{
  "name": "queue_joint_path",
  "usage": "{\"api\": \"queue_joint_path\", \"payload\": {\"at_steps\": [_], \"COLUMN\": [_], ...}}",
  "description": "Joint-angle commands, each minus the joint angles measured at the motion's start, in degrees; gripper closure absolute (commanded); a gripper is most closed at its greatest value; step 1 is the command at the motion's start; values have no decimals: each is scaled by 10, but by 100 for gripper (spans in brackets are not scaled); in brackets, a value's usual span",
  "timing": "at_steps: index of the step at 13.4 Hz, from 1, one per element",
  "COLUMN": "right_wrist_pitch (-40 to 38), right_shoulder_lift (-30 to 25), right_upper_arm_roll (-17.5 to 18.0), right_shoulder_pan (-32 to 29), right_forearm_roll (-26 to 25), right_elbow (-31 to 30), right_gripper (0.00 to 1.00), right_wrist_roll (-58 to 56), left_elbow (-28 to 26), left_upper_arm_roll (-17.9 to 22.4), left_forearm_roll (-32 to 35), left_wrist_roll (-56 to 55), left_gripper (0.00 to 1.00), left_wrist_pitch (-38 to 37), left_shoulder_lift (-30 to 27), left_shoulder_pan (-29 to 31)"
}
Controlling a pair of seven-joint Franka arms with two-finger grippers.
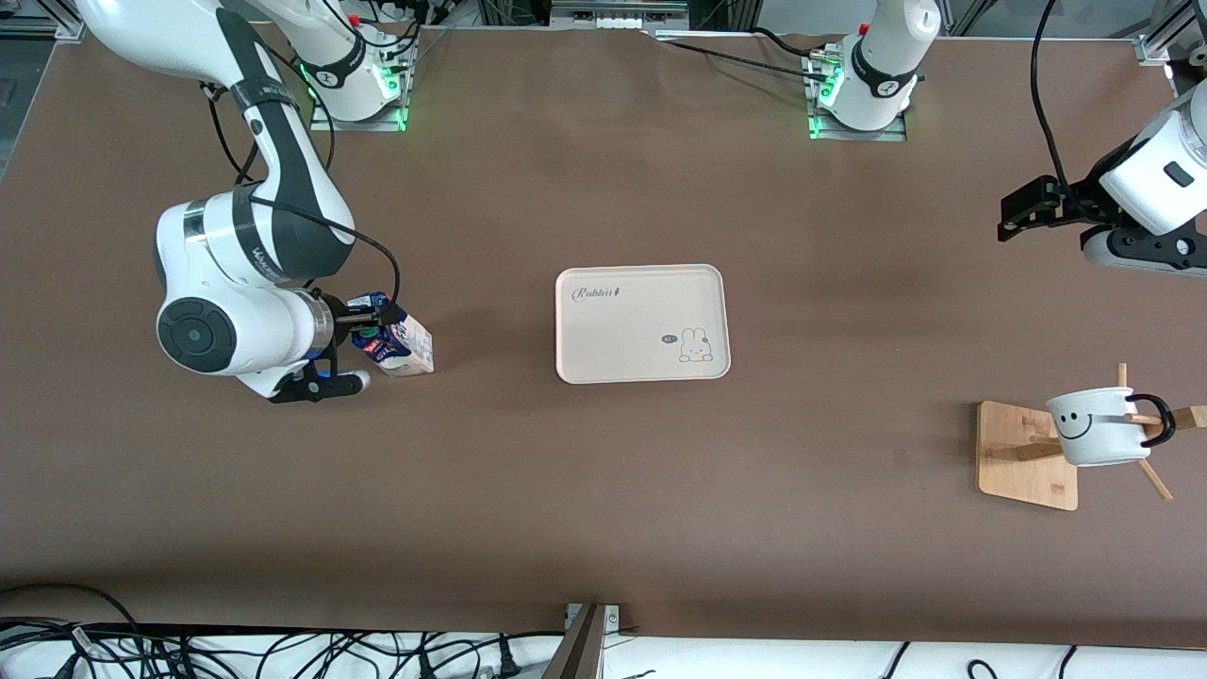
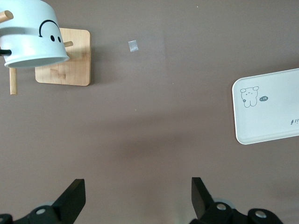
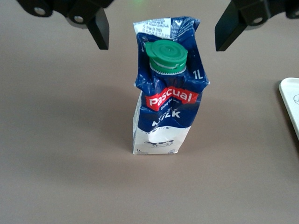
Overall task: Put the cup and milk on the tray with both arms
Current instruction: 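Close the right gripper on the milk carton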
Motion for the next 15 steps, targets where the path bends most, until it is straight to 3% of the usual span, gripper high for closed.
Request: {"api": "queue_joint_path", "payload": {"at_steps": [1, 5, 7, 15], "right_wrist_pitch": [-1, 1, -1, -11], "right_shoulder_lift": [16, 22, 21, 4], "right_upper_arm_roll": [1, 2, 2, 2], "right_shoulder_pan": [5, 6, 9, 13], "right_forearm_roll": [-5, -4, -4, -3], "right_elbow": [-1, -1, 0, 3], "right_gripper": [0, 2, 26, 33], "right_wrist_roll": [-8, -8, -8, -7], "left_elbow": [18, 18, 18, 18], "left_upper_arm_roll": [-2, -1, -1, -1], "left_forearm_roll": [4, 4, 4, 5], "left_wrist_roll": [6, 5, 5, 5], "left_gripper": [0, 0, 0, 0], "left_wrist_pitch": [-12, -13, -13, -13], "left_shoulder_lift": [8, 8, 8, 8], "left_shoulder_pan": [2, 2, 2, 2]}}
